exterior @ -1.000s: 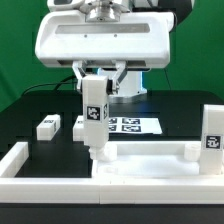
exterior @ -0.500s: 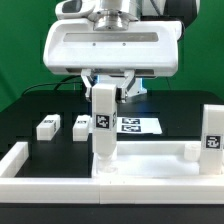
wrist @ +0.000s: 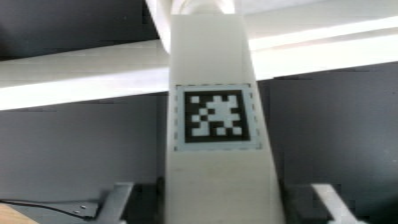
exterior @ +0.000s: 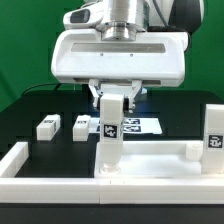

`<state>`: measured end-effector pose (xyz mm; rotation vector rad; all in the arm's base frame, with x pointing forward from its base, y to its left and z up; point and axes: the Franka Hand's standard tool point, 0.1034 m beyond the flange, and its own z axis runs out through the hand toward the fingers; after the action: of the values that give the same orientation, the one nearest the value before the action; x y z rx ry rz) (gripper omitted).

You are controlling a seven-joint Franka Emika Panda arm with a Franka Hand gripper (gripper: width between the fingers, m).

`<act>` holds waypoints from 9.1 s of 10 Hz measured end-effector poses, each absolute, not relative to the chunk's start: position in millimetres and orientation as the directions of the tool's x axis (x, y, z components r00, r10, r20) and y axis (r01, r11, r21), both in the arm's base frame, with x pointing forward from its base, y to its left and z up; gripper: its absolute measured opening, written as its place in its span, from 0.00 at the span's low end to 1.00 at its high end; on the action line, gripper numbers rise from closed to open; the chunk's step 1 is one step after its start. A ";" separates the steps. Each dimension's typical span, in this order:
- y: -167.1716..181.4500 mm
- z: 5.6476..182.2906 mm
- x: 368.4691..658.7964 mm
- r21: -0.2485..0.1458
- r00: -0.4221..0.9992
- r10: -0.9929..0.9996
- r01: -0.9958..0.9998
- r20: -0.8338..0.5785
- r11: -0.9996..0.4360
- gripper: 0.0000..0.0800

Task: Assemble desk

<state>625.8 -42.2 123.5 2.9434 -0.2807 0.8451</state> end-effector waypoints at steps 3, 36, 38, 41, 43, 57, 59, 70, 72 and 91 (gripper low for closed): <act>-41.5 117.3 624.6 0.022 0.827 -0.148 -0.190 0.542 -0.981 0.36; -50.7 112.1 639.1 -0.063 0.964 -0.254 -0.250 0.079 -0.966 0.65; -50.6 112.0 639.1 -0.064 0.961 -0.265 -0.261 0.078 -0.963 0.48; -52.5 111.7 638.8 -0.076 0.899 -0.433 -0.428 0.066 -0.900 0.36; -53.6 111.5 638.6 -0.081 0.847 -0.528 -0.524 0.057 -0.848 0.36; -43.7 108.0 632.9 -0.096 -0.003 -0.996 -0.995 -0.092 0.011 0.37; -45.5 108.3 628.1 -0.084 0.266 -0.961 -0.962 -0.081 -0.259 0.76; -47.0 116.0 635.2 -0.094 0.992 -0.120 -0.116 0.045 -0.989 0.81; -47.2 115.8 635.1 -0.095 0.988 -0.149 -0.145 0.042 -0.985 0.49; -59.2 107.9 634.0 -0.139 0.567 -0.823 -0.818 -0.037 -0.558 0.80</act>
Offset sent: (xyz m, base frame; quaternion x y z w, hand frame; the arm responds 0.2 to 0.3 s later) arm -0.0048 0.0146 -0.0186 -0.0053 0.0199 0.0129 0.9997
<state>634.0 -59.2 107.9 2.9034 -1.5301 0.0535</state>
